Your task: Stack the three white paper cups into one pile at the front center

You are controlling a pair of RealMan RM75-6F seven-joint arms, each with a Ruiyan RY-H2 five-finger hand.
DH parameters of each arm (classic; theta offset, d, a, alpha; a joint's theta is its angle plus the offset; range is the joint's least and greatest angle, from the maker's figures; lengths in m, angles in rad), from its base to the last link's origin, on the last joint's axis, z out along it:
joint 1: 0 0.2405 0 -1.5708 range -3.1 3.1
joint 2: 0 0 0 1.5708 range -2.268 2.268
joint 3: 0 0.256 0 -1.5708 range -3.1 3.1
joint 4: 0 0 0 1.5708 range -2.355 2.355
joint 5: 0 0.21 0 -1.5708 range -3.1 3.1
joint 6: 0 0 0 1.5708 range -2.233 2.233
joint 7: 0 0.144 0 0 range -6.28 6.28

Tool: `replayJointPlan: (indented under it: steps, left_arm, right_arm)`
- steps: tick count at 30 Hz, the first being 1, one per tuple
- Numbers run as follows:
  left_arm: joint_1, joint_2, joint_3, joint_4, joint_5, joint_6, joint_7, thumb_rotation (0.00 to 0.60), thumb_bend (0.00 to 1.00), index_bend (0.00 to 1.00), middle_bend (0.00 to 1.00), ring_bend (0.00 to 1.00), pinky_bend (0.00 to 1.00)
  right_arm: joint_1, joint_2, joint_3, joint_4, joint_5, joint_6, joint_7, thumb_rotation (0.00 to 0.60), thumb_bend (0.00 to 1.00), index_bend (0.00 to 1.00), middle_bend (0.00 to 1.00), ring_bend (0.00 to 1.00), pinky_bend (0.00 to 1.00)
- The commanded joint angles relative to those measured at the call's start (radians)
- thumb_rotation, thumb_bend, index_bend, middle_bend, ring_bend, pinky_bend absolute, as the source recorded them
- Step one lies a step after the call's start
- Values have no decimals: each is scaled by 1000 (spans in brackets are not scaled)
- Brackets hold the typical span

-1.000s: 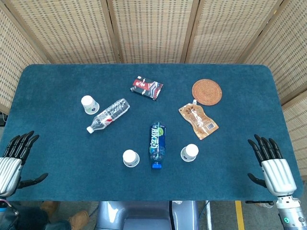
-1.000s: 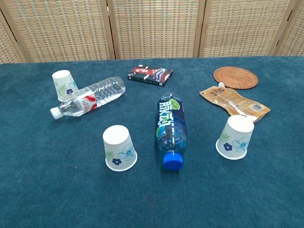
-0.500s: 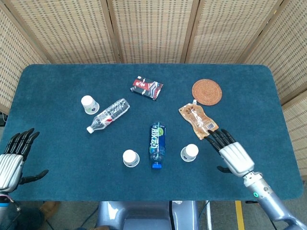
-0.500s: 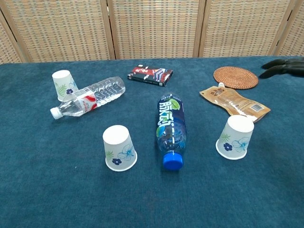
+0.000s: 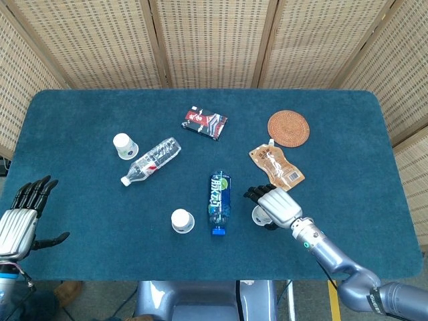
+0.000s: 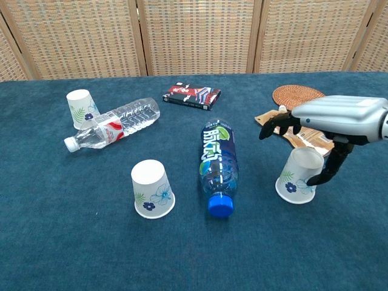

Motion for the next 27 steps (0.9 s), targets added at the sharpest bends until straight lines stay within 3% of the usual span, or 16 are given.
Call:
replayJointPlan:
  steps: [1, 6, 11, 20, 27]
  left_arm:
    - [-3, 2, -1, 1, -5, -6, -4, 600, 0, 0, 0, 0, 0]
    - [-5, 4, -2, -1, -8, -8, -7, 600, 0, 0, 0, 0, 0]
    - [-7, 5, 1, -1, -8, -13, -8, 600, 0, 0, 0, 0, 0]
    - [-15, 7, -6, -2, -30, -25, -10, 600, 0, 0, 0, 0, 0]
    - [-27, 5, -13, -2, -55, -45, -5, 600, 0, 0, 0, 0, 0]
  right_arm:
    - [17, -22, 0, 21, 41, -13, -45, 600, 277, 248, 291, 271, 329]
    - [21, -31, -7, 28, 75, -12, -67, 600, 297, 334, 381, 355, 503]
    - [25, -40, -11, 37, 95, 2, -49, 600, 382, 463, 518, 494, 665]
    - [37, 29, 2, -77, -4, 77, 2, 600, 440, 489, 539, 528, 683]
    - [118, 88, 65, -225, -18, 45, -36, 600, 441, 479, 535, 528, 683]
